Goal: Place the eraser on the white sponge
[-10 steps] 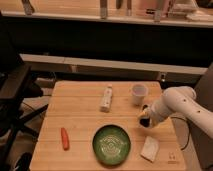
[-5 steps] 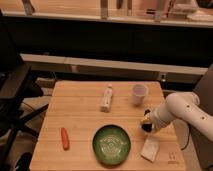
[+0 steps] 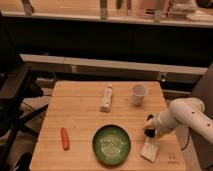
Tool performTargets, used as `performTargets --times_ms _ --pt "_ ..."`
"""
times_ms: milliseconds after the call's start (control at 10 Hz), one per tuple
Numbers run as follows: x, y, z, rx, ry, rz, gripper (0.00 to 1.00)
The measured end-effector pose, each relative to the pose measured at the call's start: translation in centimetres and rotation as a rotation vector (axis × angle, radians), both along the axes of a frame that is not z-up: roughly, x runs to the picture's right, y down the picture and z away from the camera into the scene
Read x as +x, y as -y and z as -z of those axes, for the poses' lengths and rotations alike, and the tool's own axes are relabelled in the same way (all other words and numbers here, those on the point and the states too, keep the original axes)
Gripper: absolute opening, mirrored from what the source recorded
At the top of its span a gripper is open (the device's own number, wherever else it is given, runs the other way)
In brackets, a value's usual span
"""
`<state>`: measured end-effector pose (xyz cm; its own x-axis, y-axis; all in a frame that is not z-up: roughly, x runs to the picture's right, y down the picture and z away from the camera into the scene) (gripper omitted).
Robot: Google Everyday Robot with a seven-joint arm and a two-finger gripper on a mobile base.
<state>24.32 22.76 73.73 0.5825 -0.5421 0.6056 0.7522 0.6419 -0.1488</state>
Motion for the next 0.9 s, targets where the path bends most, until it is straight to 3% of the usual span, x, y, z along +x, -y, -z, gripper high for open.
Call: performTargets --times_ms 600,900 --pt "0.9 -1.13 0.3 -0.013 -0.009 -0.006 0.03" --pt "1.06 -1.15 0.05 -0.017 -0.006 0.0 0.1"
